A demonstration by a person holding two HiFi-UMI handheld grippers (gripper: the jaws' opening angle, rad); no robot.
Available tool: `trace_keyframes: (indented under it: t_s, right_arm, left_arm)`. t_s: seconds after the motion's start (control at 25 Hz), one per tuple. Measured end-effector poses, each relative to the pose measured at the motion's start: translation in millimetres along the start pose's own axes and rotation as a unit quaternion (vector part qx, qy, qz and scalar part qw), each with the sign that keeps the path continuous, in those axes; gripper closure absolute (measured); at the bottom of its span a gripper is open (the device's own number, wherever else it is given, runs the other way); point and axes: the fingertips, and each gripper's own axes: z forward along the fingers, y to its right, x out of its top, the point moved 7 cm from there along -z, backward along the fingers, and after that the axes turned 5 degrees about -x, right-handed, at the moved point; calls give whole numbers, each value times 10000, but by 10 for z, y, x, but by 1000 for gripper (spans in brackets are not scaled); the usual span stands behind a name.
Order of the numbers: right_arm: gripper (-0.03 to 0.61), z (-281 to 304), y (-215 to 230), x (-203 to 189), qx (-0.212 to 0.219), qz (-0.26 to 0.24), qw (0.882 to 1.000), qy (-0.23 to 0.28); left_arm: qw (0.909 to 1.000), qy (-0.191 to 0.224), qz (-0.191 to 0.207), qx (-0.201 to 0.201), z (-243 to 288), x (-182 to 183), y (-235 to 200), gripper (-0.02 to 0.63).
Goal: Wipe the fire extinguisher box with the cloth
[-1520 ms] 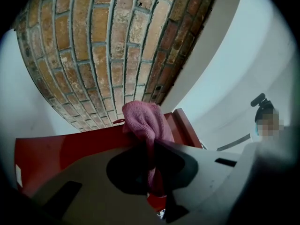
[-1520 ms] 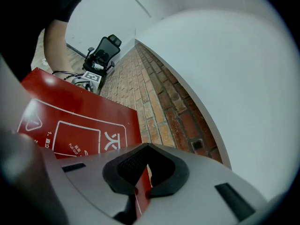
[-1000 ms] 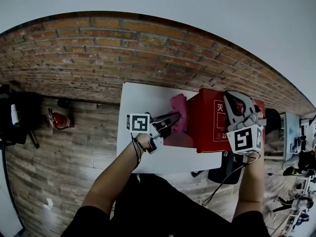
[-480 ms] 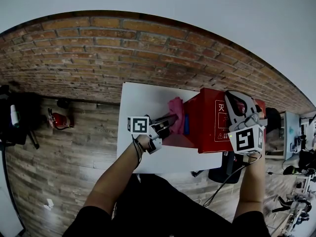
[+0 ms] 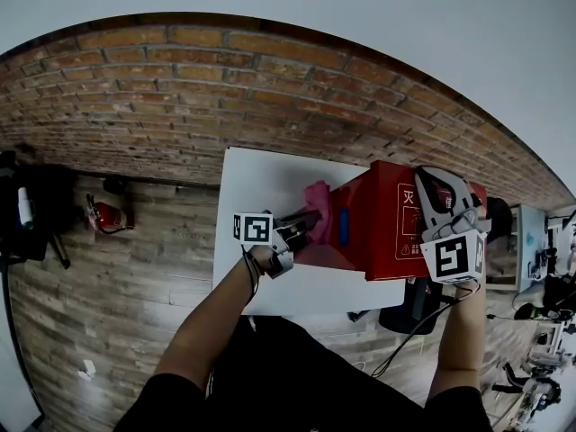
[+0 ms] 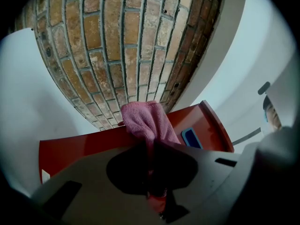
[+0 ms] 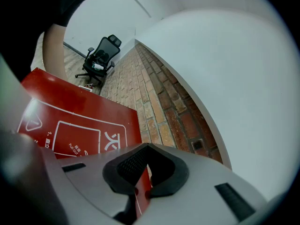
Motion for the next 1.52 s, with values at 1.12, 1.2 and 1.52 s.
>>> trace_keyframes:
  t_s: [1.12, 1.2, 1.52]
  right_arm:
    - [558, 15, -10, 2, 51, -13, 10000, 18]
    - [558, 17, -14, 0, 61, -17, 10000, 28]
    - [558, 12, -17, 0, 61, -9, 10000, -4]
  left_arm:
    - [9965, -171, 228, 790, -235, -154, -572, 543]
    - [9957, -179, 241, 878, -250, -163, -612, 543]
    - [9902, -271, 331, 1330, -330, -222, -823, 543]
